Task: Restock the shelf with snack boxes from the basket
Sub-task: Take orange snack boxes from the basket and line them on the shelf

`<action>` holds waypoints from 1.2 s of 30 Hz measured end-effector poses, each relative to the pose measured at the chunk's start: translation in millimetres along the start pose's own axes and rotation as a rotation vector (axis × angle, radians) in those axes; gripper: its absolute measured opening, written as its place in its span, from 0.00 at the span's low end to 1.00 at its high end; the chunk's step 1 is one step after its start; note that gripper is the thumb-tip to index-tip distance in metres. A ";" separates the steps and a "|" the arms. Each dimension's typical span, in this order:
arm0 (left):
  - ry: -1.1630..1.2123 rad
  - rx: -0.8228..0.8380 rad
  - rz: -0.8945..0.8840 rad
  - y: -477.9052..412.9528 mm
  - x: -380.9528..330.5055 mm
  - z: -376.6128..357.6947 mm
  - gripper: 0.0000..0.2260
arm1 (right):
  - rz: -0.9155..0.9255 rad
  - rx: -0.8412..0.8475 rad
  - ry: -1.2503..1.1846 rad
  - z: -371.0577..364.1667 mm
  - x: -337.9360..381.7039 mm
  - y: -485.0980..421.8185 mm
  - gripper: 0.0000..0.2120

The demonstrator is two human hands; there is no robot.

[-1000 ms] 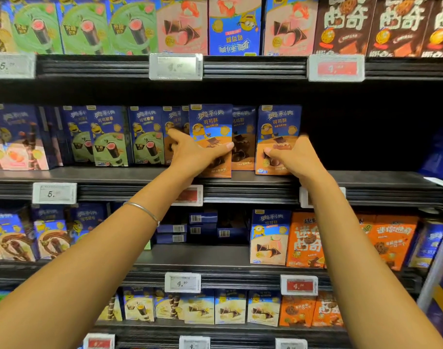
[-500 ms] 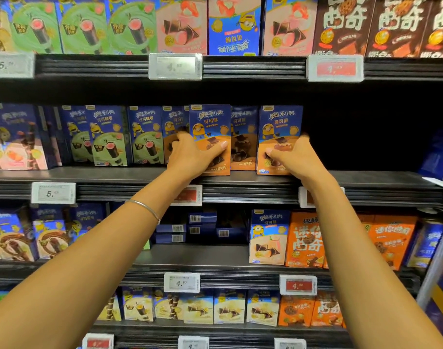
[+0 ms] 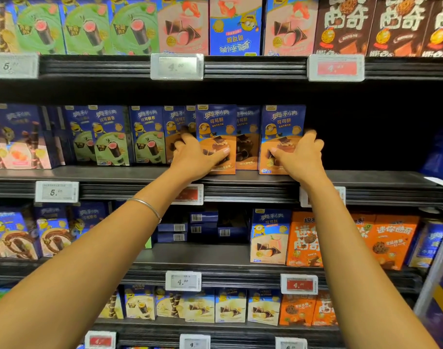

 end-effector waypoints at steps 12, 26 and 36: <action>0.073 0.004 -0.002 6.8 -5.5 0.6 0.60 | 0.040 0.030 -0.234 16.8 -8.4 4.1 0.22; 0.033 -0.013 0.020 12.3 -19.7 -5.1 0.37 | 0.103 0.063 -0.201 2.0 17.0 12.1 0.19; 0.086 -0.057 0.024 12.4 -19.0 -6.6 0.50 | -0.045 -0.029 -0.064 7.6 0.6 3.8 0.42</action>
Point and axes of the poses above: each hand's wrist, its own y-axis away from the middle knuckle, its own z-axis out of the back of the hand, x = y × z, the point moved 7 cm from there along -y, towards the middle knuckle, and after that the axes turned 2 degrees about -x, right-handed, at the moved point
